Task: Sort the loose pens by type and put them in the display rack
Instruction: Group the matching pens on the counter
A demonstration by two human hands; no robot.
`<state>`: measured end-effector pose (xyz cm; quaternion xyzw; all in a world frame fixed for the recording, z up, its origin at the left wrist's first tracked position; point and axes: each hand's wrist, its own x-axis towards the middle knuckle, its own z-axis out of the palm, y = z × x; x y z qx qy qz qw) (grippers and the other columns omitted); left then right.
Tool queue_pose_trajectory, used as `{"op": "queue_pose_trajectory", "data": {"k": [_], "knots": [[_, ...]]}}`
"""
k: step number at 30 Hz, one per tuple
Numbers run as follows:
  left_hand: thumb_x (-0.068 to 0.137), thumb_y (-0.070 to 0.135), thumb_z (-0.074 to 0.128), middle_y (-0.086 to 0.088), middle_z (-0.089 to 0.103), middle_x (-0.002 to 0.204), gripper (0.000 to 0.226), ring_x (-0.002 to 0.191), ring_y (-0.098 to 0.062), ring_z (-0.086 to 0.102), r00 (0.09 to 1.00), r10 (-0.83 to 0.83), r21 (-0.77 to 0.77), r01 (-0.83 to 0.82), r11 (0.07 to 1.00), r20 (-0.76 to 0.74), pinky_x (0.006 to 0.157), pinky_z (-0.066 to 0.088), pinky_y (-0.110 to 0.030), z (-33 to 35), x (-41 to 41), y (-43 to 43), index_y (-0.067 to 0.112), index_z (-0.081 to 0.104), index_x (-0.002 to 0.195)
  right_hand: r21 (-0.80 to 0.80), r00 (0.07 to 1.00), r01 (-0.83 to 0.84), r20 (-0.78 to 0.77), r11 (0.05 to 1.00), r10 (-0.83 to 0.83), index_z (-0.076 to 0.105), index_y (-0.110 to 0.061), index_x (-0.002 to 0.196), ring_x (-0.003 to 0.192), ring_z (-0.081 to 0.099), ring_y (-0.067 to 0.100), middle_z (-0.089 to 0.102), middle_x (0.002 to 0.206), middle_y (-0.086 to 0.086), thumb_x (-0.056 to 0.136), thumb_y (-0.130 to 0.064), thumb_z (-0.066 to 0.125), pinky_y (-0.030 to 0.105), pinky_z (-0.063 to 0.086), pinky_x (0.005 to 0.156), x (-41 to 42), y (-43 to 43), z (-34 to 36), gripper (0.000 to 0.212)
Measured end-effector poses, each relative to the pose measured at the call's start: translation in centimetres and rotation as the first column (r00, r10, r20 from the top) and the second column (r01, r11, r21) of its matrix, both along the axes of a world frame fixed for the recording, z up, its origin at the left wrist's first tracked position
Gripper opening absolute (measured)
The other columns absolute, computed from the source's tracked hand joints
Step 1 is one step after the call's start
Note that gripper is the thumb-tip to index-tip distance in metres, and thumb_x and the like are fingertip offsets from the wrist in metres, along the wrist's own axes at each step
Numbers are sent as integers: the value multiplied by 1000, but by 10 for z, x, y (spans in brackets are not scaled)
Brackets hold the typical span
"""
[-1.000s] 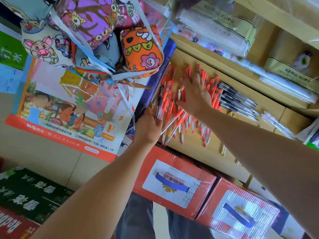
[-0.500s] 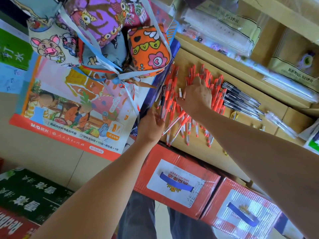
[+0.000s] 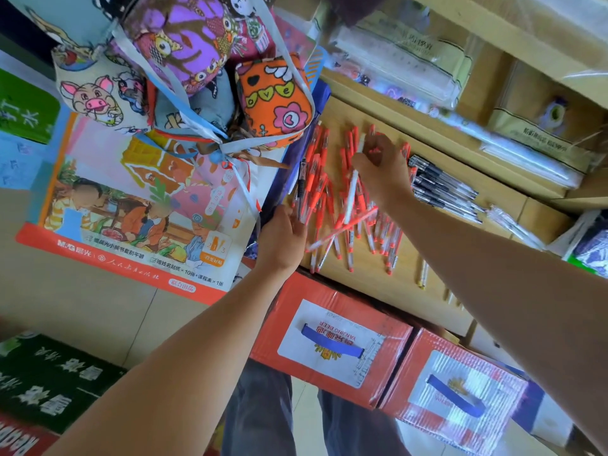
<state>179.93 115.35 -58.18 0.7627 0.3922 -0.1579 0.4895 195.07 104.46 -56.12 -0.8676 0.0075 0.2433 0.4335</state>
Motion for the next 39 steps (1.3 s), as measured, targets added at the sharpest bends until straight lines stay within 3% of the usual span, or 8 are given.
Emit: {"op": "queue_pose_trajectory", "data": {"k": [6,12,16,19,23,30,33,39], "knots": [[93,17,49,-16,65,90,17,81,-36,65,998,-39,-7,39,999,47,76,55,-51,9,4,-7,6,51,106,3,990,-9,-143,1000,9,65,-13,94,35,35,-1,59,68,1,92,-11,51,18,28,41,-8,-12,2,14],[92,24,53,-10,64,81,11,73,-33,66,983,-176,-67,180,981,61,70,57,-48,9,8,-35,14,52,92,108,953,5,-303,994,28,52,-15,99,51,44,11,59,69,1,101,-23,45,18,35,45,-36,-40,5,10],[93,16,59,-13,64,84,8,64,-26,64,968,-221,-226,243,943,119,60,58,-42,12,9,-60,14,52,96,197,921,72,-390,978,11,49,-16,80,48,39,10,46,64,3,97,-23,55,21,33,45,-50,-59,1,19],[89,25,66,0,66,84,24,76,-21,67,909,-392,-50,402,914,138,70,56,-36,12,9,-71,9,56,104,127,926,118,-373,985,-63,55,-13,78,48,41,13,45,55,-2,93,-23,60,26,35,48,-51,-77,-2,19],[81,26,71,7,62,86,19,82,-13,60,829,-559,268,543,796,-19,68,45,-27,6,9,-78,19,59,94,56,933,236,-290,970,-211,59,-11,81,60,41,18,48,68,9,91,-28,62,31,33,58,-47,-108,-6,21],[84,28,69,5,64,75,9,69,-14,61,680,-692,460,708,536,-241,55,44,-26,-7,8,-95,19,69,83,77,899,288,-365,955,-242,62,-13,76,51,43,10,59,69,3,88,-24,68,18,34,47,-62,-162,-6,17],[84,24,61,4,63,66,14,59,-16,58,693,-700,490,677,549,-173,49,40,-24,-8,11,-96,15,68,76,57,880,333,-379,941,-288,64,-14,77,54,45,10,61,71,1,87,-26,69,20,34,49,-65,-178,-10,17],[90,26,58,1,66,77,15,66,-19,59,890,-456,434,412,801,-4,57,39,-27,4,37,-98,13,65,91,54,850,399,-395,916,-347,68,-12,80,56,43,13,61,78,8,84,-30,72,23,34,48,-63,-195,-9,18]]}}
